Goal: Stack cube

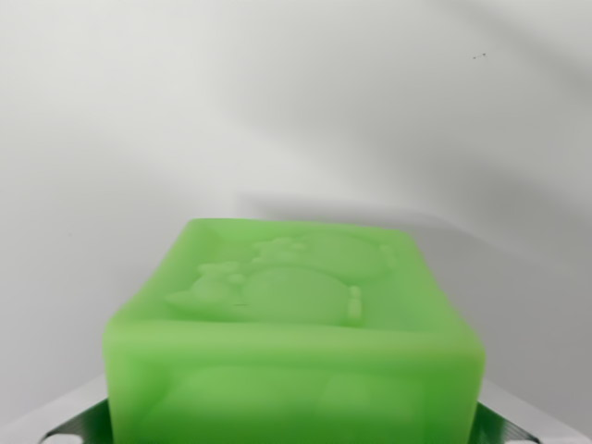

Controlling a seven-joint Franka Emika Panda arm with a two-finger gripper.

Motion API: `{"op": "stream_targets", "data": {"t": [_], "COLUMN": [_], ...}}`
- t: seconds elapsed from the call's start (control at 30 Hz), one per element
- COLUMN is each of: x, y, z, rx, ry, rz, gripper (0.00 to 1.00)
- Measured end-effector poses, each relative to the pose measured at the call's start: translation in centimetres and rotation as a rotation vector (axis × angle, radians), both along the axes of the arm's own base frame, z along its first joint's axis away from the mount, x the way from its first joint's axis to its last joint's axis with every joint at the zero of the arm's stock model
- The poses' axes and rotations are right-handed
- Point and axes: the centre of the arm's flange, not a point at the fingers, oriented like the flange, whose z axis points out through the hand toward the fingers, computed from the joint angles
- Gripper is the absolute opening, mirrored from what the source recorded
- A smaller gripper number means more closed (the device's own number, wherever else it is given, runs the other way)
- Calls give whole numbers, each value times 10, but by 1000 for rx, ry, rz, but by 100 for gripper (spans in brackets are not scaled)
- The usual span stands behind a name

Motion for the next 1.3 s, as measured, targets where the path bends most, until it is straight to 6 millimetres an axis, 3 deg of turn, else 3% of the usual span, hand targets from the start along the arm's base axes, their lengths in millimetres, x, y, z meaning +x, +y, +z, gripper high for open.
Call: {"op": "stream_targets", "data": {"t": [0.8,1.3], "x": [1,-3], "y": [-1,24], "z": [68,73], "rx": [2,2], "ry": [-8,-4], "rz": [0,16], "gripper": [0,0]}}
